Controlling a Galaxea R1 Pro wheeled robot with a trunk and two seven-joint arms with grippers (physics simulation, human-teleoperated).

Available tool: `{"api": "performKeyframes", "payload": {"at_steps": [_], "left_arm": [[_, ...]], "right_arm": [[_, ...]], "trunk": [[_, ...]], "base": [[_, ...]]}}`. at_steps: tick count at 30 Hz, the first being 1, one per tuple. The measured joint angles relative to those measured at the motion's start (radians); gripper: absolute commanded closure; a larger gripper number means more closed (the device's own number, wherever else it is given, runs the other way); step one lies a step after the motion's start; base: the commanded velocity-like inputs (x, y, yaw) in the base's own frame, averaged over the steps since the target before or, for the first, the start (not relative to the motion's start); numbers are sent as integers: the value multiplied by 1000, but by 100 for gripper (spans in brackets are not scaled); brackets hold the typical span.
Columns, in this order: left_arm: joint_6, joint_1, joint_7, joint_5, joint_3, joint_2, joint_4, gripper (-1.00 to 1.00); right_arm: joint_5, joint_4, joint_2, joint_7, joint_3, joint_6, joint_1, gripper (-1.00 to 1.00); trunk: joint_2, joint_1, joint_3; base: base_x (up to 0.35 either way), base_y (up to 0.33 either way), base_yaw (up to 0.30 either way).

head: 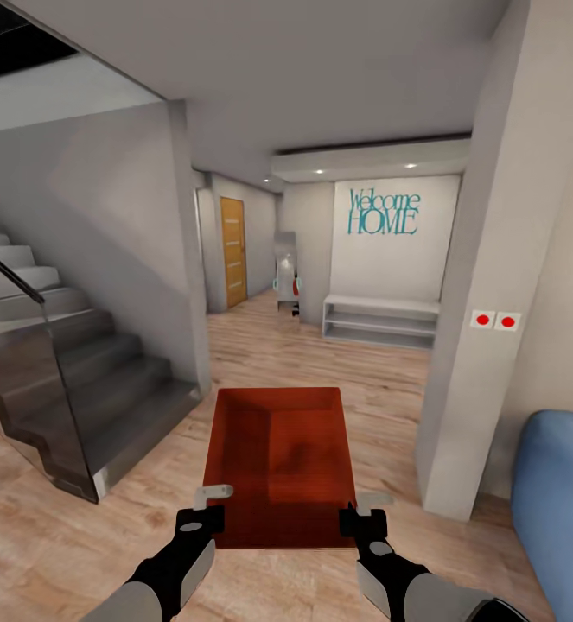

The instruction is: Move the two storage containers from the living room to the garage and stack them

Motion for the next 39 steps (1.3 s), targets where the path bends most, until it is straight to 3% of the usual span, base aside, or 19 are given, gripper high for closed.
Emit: {"api": "performKeyframes", "payload": {"at_steps": [39], "left_arm": [[0, 0, 0, -1, 1, -1, 0, 100]], "right_arm": [[-2, 1, -1, 2, 0, -1, 0, 100]], "trunk": [[0, 0, 0]], "base": [[322, 0, 0]]}}
